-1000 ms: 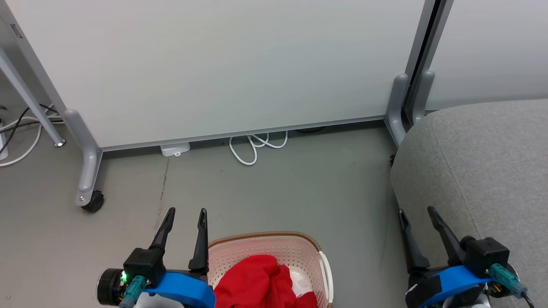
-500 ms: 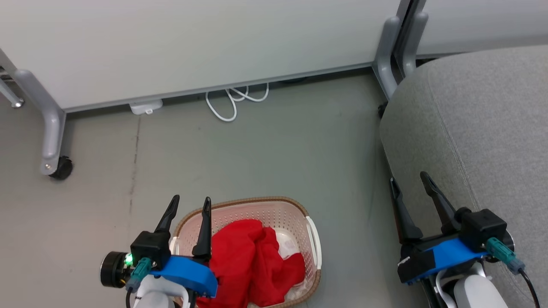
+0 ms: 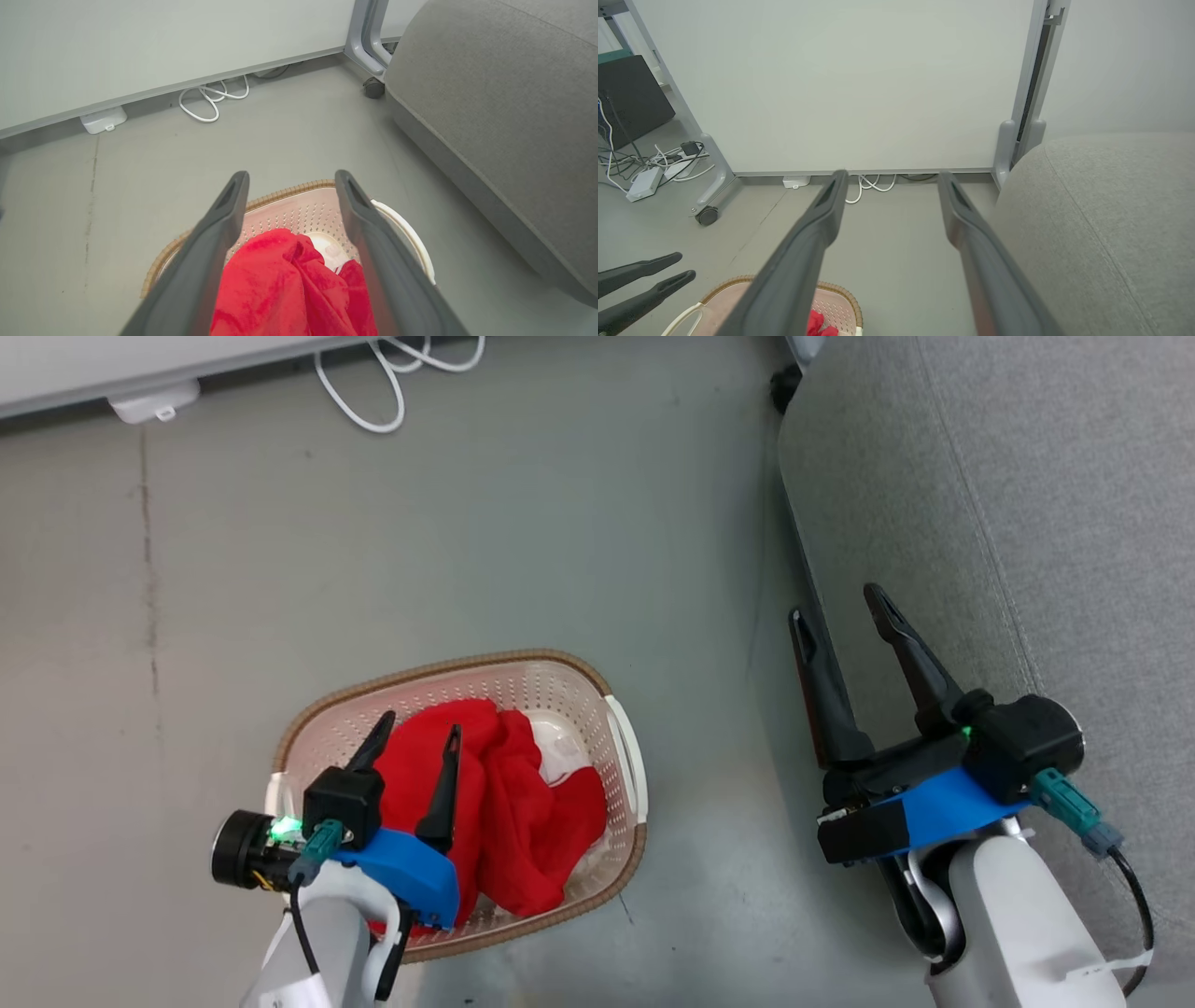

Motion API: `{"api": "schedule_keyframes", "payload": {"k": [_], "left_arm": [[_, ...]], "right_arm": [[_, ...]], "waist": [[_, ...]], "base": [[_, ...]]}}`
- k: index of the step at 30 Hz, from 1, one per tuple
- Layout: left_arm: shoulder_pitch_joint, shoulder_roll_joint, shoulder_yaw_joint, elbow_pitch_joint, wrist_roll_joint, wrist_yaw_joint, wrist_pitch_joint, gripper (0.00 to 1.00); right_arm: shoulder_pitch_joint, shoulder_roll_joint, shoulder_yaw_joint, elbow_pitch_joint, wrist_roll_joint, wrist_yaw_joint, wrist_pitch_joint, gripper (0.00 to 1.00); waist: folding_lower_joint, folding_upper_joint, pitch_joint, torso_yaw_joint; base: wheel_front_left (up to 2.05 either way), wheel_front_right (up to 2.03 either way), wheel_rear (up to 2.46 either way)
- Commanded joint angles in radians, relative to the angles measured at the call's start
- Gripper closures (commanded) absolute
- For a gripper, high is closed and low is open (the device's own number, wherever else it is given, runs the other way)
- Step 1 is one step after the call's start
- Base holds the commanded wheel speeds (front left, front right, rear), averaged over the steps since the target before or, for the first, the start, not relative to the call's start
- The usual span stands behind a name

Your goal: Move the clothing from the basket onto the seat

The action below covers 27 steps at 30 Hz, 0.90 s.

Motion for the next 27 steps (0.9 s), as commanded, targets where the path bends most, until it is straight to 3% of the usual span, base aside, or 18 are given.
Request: {"api": "schedule_keyframes", "payload": {"k": [1, 11, 24, 27], "left_arm": [[-0.036, 0.008, -0.002, 0.018, 0.007, -0.002, -0.003, 0.00], [-0.210, 0.052, -0.054, 0.279, 0.036, -0.010, 0.013, 0.00], [-0.329, 0.099, -0.095, 0.465, 0.053, -0.014, 0.057, 0.00], [-0.348, 0.106, -0.106, 0.502, 0.058, 0.002, 0.077, 0.00]], "right_arm": [[-0.024, -0.003, 0.010, -0.003, 0.003, 0.000, -0.007, 0.00], [-0.125, -0.003, 0.087, -0.009, 0.026, 0.000, -0.034, 0.00], [-0.161, -0.003, 0.094, -0.022, 0.087, 0.000, -0.050, 0.00], [-0.165, -0.003, 0.099, -0.033, 0.097, 0.000, -0.050, 0.00]], "waist": [[-0.0001, 0.0000, 0.077, -0.044], [-0.0001, 0.0000, 0.258, -0.095], [-0.0001, 0.0000, 0.384, -0.143], [-0.0001, 0.0000, 0.402, -0.152]], "base": [[0.00, 0.00, 0.00], [0.00, 0.00, 0.00], [0.00, 0.00, 0.00], [0.00, 0.00, 0.00]]}}
